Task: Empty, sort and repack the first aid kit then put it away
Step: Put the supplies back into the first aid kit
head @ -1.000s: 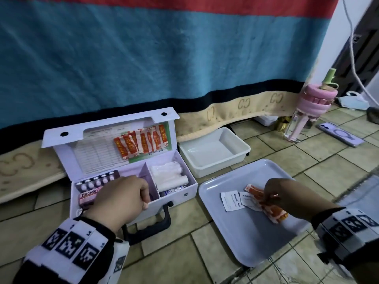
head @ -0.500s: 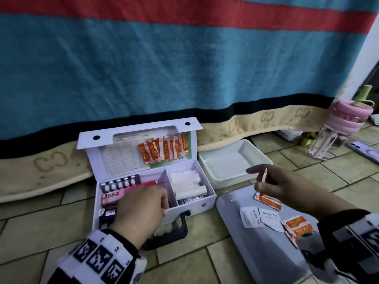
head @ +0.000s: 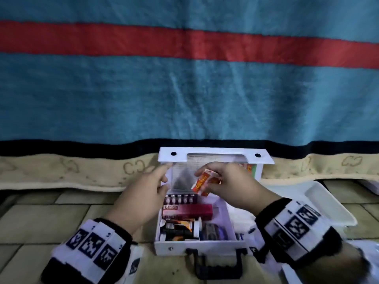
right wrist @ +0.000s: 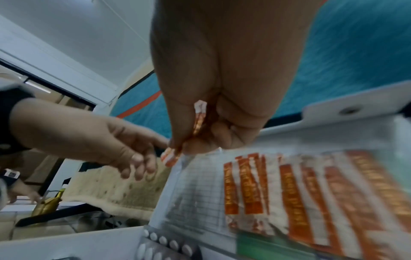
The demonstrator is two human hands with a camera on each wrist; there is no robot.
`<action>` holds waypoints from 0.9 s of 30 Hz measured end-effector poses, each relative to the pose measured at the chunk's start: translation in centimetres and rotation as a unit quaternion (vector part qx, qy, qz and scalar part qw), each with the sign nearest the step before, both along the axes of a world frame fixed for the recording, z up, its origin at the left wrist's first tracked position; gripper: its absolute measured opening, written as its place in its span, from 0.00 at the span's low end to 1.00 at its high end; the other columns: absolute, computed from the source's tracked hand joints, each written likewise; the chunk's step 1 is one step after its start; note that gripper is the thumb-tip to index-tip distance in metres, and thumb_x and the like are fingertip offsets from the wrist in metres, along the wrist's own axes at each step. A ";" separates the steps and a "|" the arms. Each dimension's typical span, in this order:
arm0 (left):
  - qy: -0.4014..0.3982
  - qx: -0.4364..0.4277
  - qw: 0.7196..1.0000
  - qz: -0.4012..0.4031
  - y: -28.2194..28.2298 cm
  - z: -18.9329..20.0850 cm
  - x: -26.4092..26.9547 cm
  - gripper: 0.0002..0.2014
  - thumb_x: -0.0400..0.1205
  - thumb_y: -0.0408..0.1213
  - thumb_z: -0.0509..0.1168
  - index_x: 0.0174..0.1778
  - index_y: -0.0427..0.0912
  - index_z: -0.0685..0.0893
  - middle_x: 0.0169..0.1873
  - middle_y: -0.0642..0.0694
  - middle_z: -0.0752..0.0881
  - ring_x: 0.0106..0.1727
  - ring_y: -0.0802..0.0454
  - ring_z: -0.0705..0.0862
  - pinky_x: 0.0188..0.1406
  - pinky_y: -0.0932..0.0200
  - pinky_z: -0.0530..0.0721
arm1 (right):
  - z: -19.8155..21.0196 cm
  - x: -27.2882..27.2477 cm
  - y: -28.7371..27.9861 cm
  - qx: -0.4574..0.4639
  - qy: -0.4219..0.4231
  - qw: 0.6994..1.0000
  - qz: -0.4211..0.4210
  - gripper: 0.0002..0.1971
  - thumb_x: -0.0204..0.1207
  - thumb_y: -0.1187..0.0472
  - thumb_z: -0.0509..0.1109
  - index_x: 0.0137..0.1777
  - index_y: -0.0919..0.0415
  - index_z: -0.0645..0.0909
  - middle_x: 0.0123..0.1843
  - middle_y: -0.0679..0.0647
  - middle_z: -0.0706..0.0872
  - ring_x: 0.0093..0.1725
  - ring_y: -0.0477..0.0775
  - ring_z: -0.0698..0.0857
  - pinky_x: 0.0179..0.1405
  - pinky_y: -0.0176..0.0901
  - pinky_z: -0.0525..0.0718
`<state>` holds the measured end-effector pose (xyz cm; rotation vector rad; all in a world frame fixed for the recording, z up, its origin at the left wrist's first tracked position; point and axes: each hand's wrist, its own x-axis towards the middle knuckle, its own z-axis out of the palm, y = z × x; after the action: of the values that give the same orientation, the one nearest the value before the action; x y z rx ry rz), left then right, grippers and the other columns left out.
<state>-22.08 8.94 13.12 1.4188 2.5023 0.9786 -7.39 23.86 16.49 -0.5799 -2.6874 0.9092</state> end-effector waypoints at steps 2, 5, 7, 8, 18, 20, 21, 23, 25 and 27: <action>-0.005 0.020 1.000 -0.016 0.3 0.6 -1.3 0.32 0.80 0.33 0.65 0.78 0.61 0.64 0.48 0.55 0.80 0.45 0.53 0.81 0.55 0.51 0.82 | -0.1 -2.2 0.1 -0.031 0.048 0.998 -0.003 0.07 0.76 0.65 0.70 0.43 0.53 0.86 0.28 0.41 0.85 0.28 0.35 0.80 0.30 0.25 0.75; 0.029 0.024 0.999 -0.027 0.8 0.9 -1.9 0.38 0.80 0.34 0.65 0.79 0.67 0.54 0.59 0.57 0.80 0.51 0.54 0.79 0.61 0.55 0.77 | -0.2 -4.7 0.3 -0.021 0.155 0.988 -0.013 0.08 0.80 0.66 0.65 0.46 0.58 0.86 0.37 0.43 0.82 0.33 0.37 0.79 0.36 0.22 0.74; 0.043 0.025 0.998 -0.027 1.0 0.7 -2.0 0.38 0.80 0.36 0.65 0.79 0.68 0.54 0.67 0.62 0.76 0.58 0.53 0.78 0.62 0.57 0.74 | -0.3 -5.8 0.6 0.035 0.203 0.978 -0.026 0.08 0.78 0.66 0.68 0.48 0.58 0.88 0.43 0.48 0.82 0.41 0.39 0.81 0.48 0.22 0.75; 0.053 0.031 0.998 -0.023 1.1 0.4 -2.1 0.35 0.80 0.36 0.64 0.79 0.67 0.57 0.69 0.63 0.75 0.63 0.54 0.76 0.65 0.56 0.74 | -0.3 -6.3 0.9 0.047 0.215 0.975 -0.031 0.07 0.77 0.65 0.70 0.48 0.57 0.89 0.44 0.50 0.84 0.44 0.40 0.82 0.50 0.24 0.76; 0.134 0.000 0.991 -0.015 1.4 -0.4 -2.4 0.24 0.77 0.36 0.67 0.68 0.59 0.74 0.61 0.58 0.73 0.66 0.55 0.69 0.67 0.57 0.72 | 0.5 -7.4 0.2 0.300 -0.033 0.953 -0.012 0.07 0.75 0.62 0.66 0.46 0.49 0.83 0.47 0.47 0.85 0.51 0.54 0.84 0.41 0.42 0.80; 0.122 -0.002 0.992 -0.011 1.4 -0.3 -2.4 0.22 0.77 0.36 0.67 0.66 0.58 0.75 0.60 0.59 0.72 0.66 0.56 0.69 0.67 0.58 0.72 | 1.0 -7.4 -0.1 0.295 -0.054 0.954 0.016 0.12 0.74 0.67 0.63 0.49 0.50 0.81 0.52 0.50 0.84 0.55 0.55 0.83 0.46 0.44 0.80; 0.115 0.002 0.993 -0.004 1.4 -0.3 -2.4 0.22 0.77 0.35 0.67 0.66 0.58 0.75 0.60 0.58 0.73 0.66 0.56 0.70 0.67 0.60 0.71 | 1.3 -7.3 -0.4 0.285 -0.062 0.956 0.032 0.14 0.73 0.68 0.62 0.53 0.52 0.81 0.56 0.51 0.82 0.59 0.55 0.81 0.53 0.44 0.79; 0.099 0.020 0.995 0.025 1.5 -0.2 -2.4 0.22 0.77 0.33 0.67 0.65 0.55 0.76 0.61 0.56 0.74 0.65 0.55 0.72 0.64 0.62 0.68 | 1.7 -6.9 -1.0 0.259 -0.065 0.963 0.046 0.17 0.75 0.68 0.59 0.61 0.55 0.80 0.63 0.51 0.76 0.63 0.54 0.78 0.62 0.43 0.77; 0.069 0.043 0.994 0.073 1.5 -0.1 -2.2 0.18 0.78 0.33 0.66 0.63 0.51 0.75 0.59 0.54 0.76 0.61 0.54 0.75 0.57 0.65 0.68 | 2.0 -6.8 -1.2 0.232 -0.048 0.971 0.023 0.18 0.76 0.67 0.59 0.61 0.53 0.83 0.63 0.51 0.77 0.60 0.55 0.80 0.60 0.44 0.80; 0.021 0.061 0.993 0.095 1.7 -0.2 -2.1 0.14 0.80 0.34 0.65 0.60 0.48 0.74 0.55 0.52 0.81 0.55 0.54 0.80 0.55 0.63 0.73 | 1.8 -7.1 -0.9 0.225 -0.029 0.974 -0.018 0.15 0.76 0.66 0.63 0.53 0.48 0.86 0.55 0.49 0.84 0.55 0.55 0.84 0.53 0.45 0.83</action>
<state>-24.15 10.63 12.88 1.2621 2.6909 1.1646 -14.51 22.91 18.28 -0.5538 -2.7891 0.2539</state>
